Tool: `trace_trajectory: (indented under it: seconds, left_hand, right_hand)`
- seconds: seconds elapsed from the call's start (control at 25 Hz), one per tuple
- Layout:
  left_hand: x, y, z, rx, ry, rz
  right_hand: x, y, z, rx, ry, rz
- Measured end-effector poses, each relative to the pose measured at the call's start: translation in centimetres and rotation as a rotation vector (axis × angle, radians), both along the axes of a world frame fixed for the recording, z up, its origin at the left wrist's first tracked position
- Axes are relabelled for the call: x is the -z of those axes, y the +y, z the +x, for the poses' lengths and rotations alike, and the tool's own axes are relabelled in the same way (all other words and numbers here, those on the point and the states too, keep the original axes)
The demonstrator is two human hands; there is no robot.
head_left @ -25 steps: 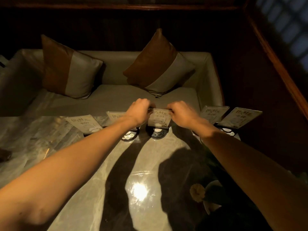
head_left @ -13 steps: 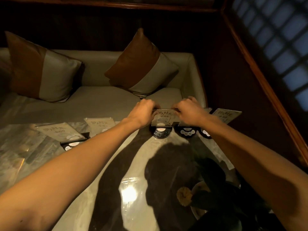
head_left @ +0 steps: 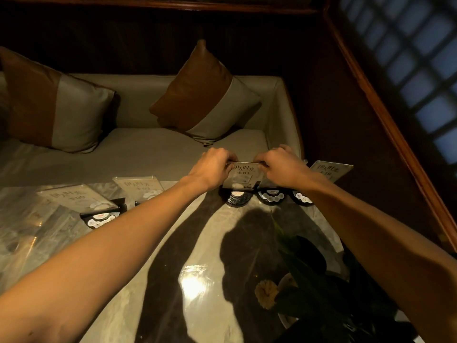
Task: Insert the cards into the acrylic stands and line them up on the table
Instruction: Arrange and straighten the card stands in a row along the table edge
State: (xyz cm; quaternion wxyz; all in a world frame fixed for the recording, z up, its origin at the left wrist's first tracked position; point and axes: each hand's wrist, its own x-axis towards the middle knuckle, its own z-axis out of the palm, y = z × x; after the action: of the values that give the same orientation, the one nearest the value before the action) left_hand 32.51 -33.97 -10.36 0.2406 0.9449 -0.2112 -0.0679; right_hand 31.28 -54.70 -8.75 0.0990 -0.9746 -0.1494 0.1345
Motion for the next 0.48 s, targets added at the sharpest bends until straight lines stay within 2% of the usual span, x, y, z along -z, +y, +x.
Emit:
trace_trajectory:
  seconds: [0.28,0.4,0.48]
  left_hand:
    - [-0.5,1.4,-0.4,-0.024,0.094,0.021]
    - [-1.8,4.7,-0.1,-0.067,0.115,0.041]
    - [-3.0,8.3,0.2,-0.12,0.117,0.052]
  right_hand:
    - [-0.7,0.7,-0.8,0.003,0.038,0.031]
    - [-1.7,1.8,-0.5,0.036,-0.014,0.001]
    - [-2.7,4.1,-0.1,0.046,-0.039,0.067]
